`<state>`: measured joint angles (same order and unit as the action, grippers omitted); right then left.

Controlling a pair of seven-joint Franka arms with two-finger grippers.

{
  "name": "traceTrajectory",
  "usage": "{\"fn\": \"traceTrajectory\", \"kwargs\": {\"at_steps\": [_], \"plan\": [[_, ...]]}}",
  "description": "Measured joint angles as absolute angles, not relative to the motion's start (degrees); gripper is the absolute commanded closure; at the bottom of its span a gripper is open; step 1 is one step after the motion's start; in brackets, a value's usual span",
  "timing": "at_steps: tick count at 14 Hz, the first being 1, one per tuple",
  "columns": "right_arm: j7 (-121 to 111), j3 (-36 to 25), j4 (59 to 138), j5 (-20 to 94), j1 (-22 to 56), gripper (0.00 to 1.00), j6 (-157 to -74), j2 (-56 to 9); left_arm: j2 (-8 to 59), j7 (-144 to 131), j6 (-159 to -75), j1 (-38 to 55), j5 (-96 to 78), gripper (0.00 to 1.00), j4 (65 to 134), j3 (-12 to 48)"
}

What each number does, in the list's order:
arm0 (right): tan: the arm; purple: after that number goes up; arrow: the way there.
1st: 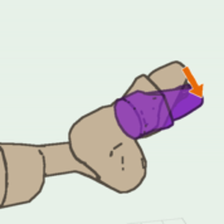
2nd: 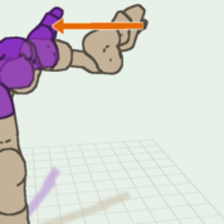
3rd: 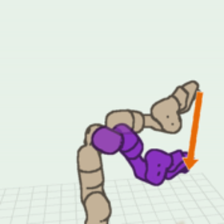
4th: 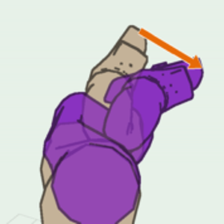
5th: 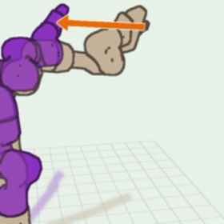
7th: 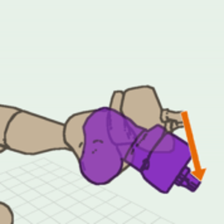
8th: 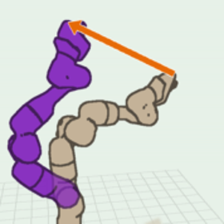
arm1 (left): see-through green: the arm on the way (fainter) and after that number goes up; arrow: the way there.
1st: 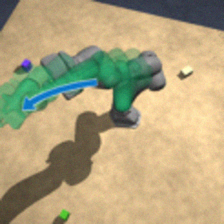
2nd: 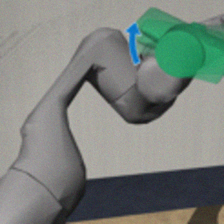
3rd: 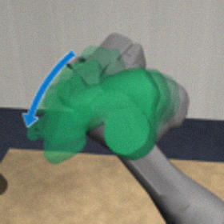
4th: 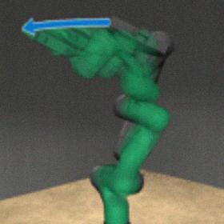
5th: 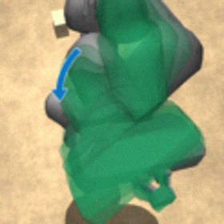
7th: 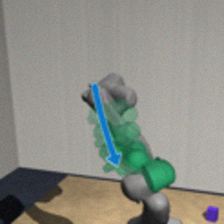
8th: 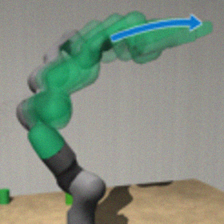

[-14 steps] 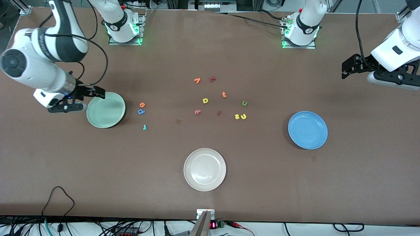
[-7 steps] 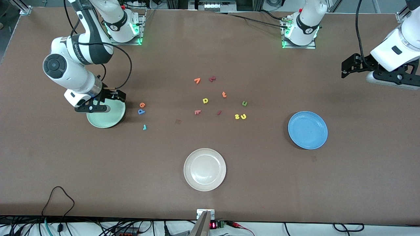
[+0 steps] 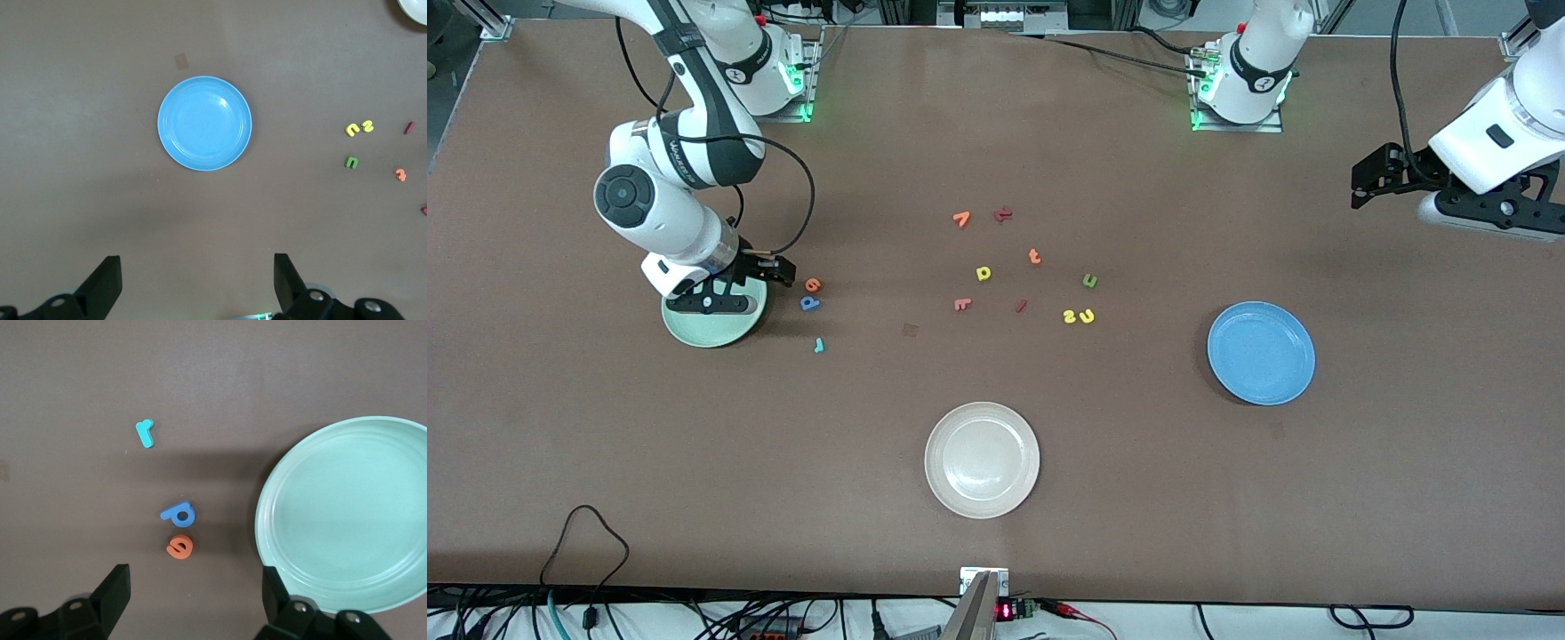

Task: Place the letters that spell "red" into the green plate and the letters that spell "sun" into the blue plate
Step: 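Lower the right gripper over the orange e letter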

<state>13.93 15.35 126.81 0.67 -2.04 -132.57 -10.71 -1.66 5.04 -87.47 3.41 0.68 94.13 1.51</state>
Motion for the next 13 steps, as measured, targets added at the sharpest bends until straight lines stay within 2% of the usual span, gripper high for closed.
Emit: {"fn": "traceTrajectory", "kwargs": {"at_steps": [13], "plan": [[13.9, 15.5, 128.7, 0.6, -0.2, 0.22, -139.2, -14.8, -1.7, 5.0, -87.0, 3.4, 0.7, 0.0, 94.1, 1.5]]}}
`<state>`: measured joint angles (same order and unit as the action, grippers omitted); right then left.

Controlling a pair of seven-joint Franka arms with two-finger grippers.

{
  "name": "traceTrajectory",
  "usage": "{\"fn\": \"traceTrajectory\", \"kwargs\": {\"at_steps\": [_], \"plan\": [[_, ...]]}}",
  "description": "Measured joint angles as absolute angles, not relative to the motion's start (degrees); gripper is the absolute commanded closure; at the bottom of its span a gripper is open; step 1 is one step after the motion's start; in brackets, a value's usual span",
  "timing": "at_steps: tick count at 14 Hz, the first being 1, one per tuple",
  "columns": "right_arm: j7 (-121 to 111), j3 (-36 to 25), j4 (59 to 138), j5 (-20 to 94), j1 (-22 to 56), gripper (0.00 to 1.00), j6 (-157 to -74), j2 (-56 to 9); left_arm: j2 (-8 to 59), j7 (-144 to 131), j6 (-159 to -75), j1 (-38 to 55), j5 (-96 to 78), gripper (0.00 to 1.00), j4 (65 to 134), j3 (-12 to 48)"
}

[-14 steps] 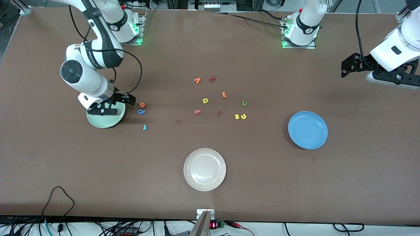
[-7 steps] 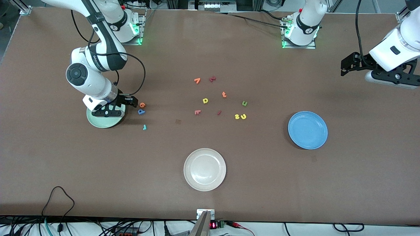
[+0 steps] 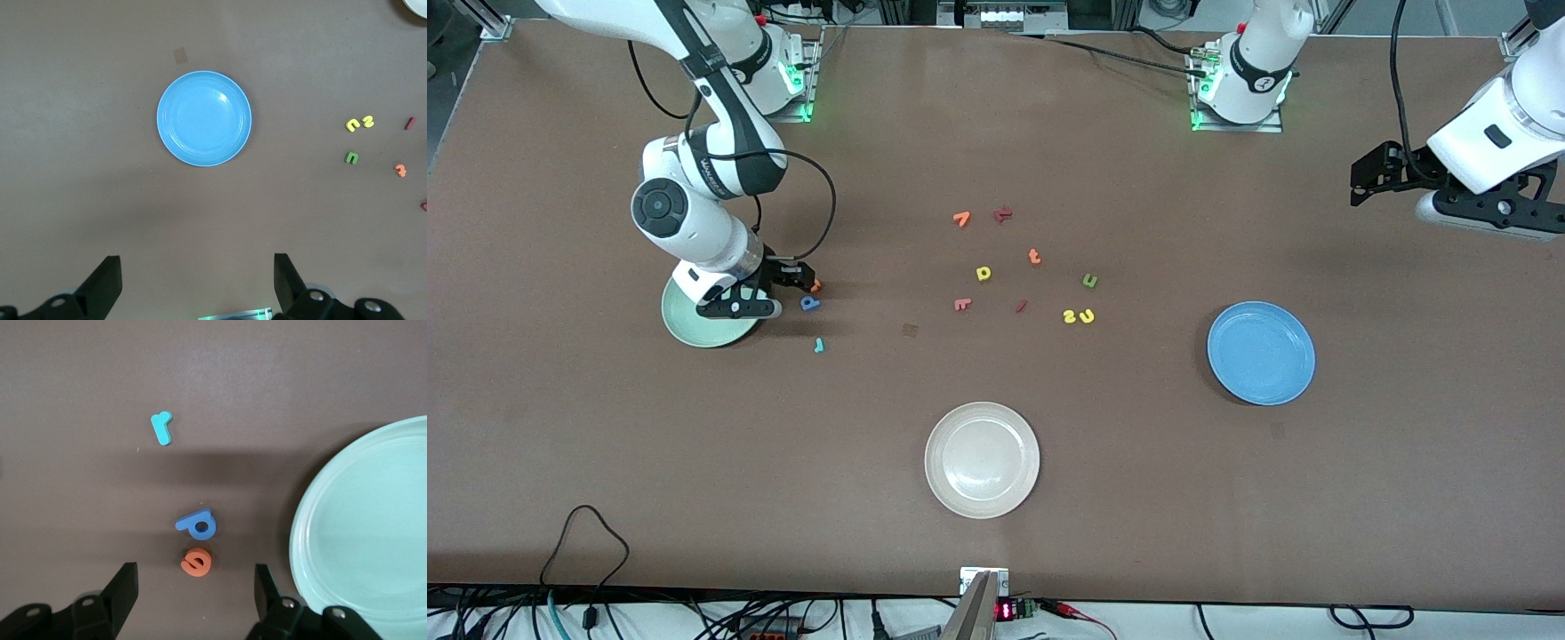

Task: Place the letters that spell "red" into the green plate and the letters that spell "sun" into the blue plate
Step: 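Lower the right gripper over the orange e letter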

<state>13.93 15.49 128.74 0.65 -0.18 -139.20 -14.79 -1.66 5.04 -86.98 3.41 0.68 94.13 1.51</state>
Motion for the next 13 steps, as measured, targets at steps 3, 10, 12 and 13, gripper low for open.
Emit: {"fn": "traceTrajectory", "kwargs": {"at_steps": [3, 10, 12, 13], "plan": [[13.9, 15.5, 130.0, 0.6, 0.3, 0.22, -141.1, -15.6, -1.7, 5.0, -87.0, 3.4, 0.7, 0.0, 94.1, 1.5], [13.7, 15.5, 131.8, -1.1, 1.2, 0.22, -145.1, -18.1, -1.7, 5.0, -86.8, 3.4, 0.7, 0.0, 94.1, 1.5], [13.7, 15.5, 131.8, -2.5, 1.2, 0.24, -145.2, -18.5, -1.7, 5.0, -86.0, 3.4, 0.7, 0.0, 94.1, 1.5], [13.7, 15.5, 131.8, -2.6, 1.2, 0.24, -145.2, -18.6, -1.7, 5.0, -85.8, 3.4, 0.7, 0.0, 94.1, 1.5]]}}
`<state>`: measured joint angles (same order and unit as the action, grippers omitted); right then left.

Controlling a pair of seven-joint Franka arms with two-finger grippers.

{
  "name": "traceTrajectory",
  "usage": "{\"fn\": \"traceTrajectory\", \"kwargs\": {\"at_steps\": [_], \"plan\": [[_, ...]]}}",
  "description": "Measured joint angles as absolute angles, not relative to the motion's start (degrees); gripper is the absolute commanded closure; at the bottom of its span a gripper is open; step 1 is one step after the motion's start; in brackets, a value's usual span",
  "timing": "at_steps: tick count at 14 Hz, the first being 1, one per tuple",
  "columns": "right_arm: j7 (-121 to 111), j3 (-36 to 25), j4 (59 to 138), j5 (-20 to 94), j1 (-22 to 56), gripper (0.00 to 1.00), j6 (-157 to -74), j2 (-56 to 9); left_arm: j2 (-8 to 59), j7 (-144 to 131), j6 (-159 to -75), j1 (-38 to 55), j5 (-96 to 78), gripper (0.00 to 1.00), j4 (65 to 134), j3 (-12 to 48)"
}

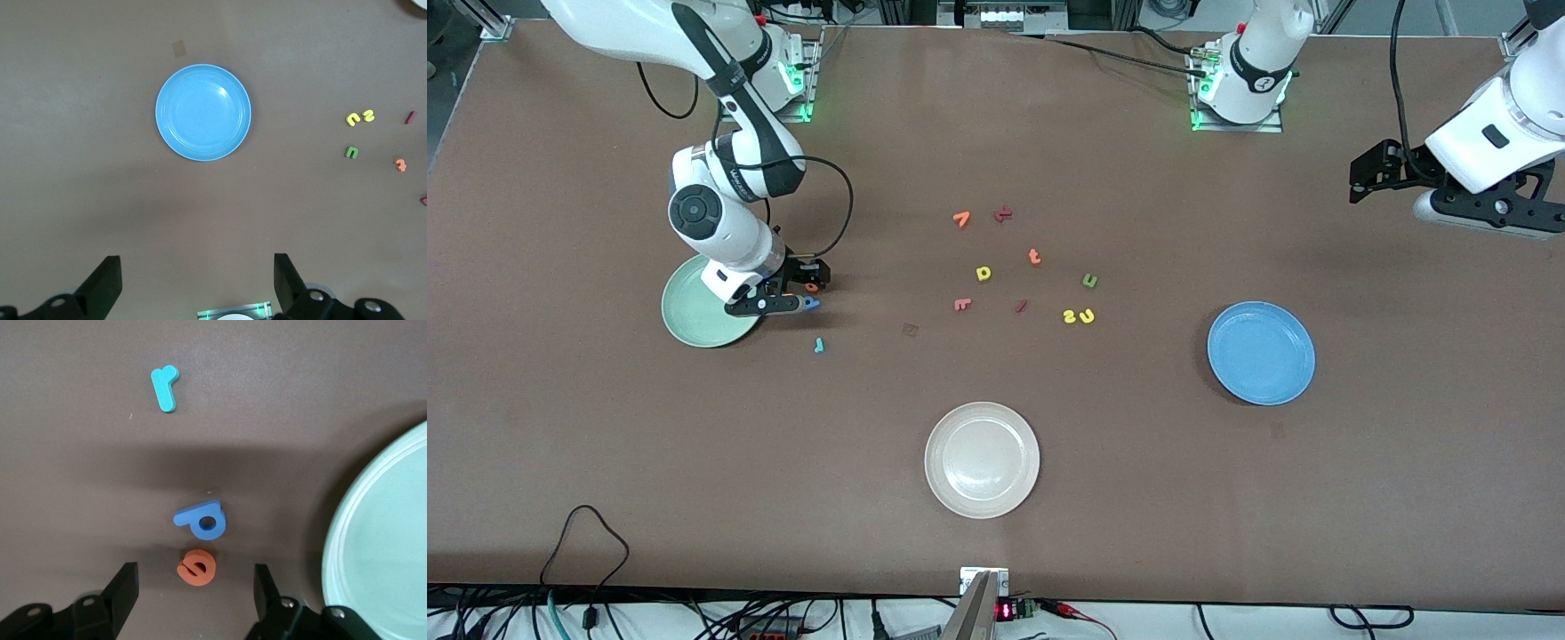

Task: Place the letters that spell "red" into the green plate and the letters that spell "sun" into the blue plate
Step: 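Lower the right gripper over the orange e letter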

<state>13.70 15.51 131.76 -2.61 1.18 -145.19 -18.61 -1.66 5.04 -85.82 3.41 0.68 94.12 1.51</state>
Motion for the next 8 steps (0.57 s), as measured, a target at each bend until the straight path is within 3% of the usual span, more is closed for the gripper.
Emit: {"fn": "traceTrajectory", "kwargs": {"at_steps": [8], "plan": [[13.6, 15.5, 131.8, -3.7, 2.2, 0.29, -146.4, -20.7, -1.7, 5.0, -85.6, 3.4, 0.7, 0.0, 94.1, 1.5]]}}
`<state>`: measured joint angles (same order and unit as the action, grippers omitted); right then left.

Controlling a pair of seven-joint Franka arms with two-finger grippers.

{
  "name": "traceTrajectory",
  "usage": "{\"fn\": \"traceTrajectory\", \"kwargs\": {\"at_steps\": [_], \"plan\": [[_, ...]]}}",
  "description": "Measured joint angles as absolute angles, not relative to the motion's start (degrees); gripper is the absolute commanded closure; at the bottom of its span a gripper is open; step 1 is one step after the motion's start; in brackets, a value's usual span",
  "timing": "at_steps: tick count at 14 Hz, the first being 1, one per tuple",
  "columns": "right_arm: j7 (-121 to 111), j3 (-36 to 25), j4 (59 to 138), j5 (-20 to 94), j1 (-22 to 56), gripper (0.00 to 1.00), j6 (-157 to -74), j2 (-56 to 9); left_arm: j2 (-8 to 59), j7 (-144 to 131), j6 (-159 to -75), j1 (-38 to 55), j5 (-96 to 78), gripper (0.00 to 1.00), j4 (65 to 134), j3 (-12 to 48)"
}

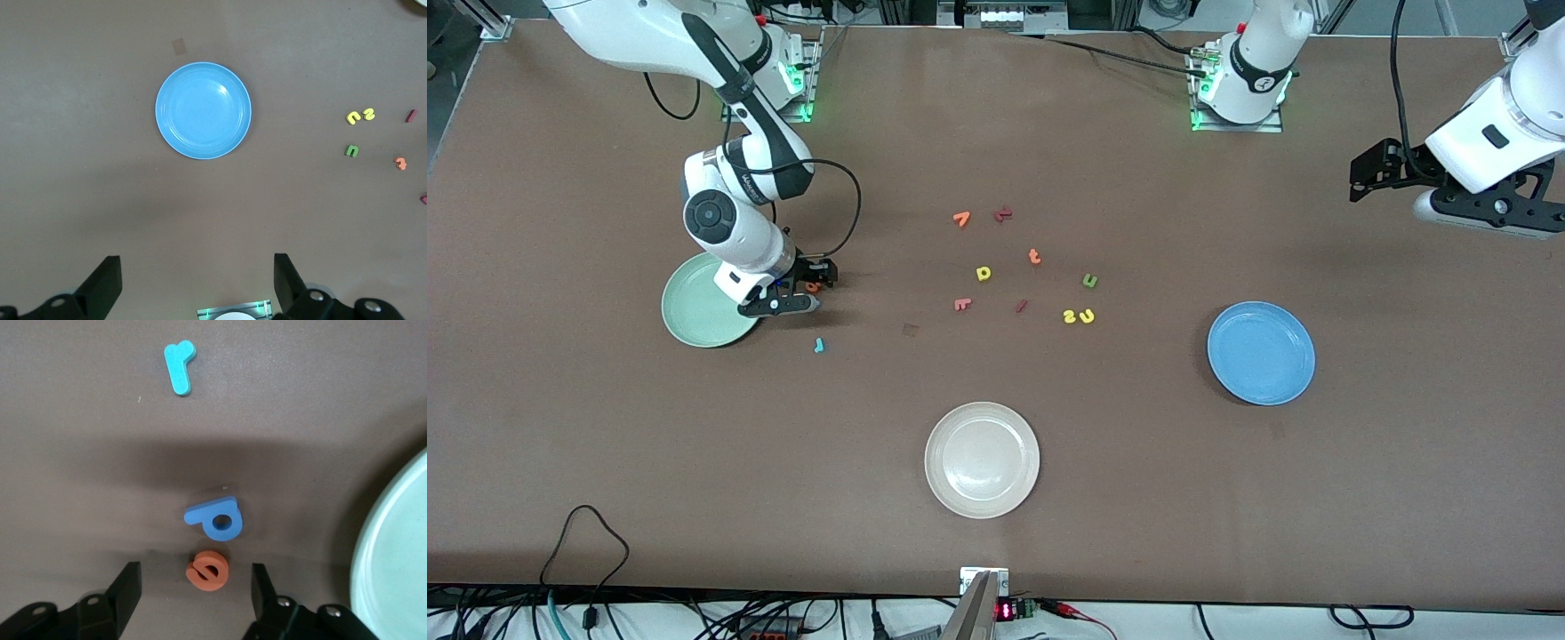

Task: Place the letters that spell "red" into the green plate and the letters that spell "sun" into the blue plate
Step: 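Lower the right gripper over the orange e letter, then grasp the orange e with the right gripper while the left gripper reaches the n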

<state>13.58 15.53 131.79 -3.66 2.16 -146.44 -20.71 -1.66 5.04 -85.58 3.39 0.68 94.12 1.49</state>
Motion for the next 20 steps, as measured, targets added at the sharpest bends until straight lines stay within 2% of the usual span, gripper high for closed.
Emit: {"fn": "traceTrajectory", "kwargs": {"at_steps": [16, 20], "plan": [[13.6, 15.5, 131.8, -4.9, 2.2, 0.32, -146.5, -21.9, 1.7, 5.0, -81.0, 3.7, 0.7, 0.0, 94.3, 1.5], [13.6, 15.5, 131.9, -4.9, 2.2, 0.34, -146.6, -22.0, 8.0, 5.0, -83.9, 5.0, -1.9, 0.0, 94.7, 1.9]]}}
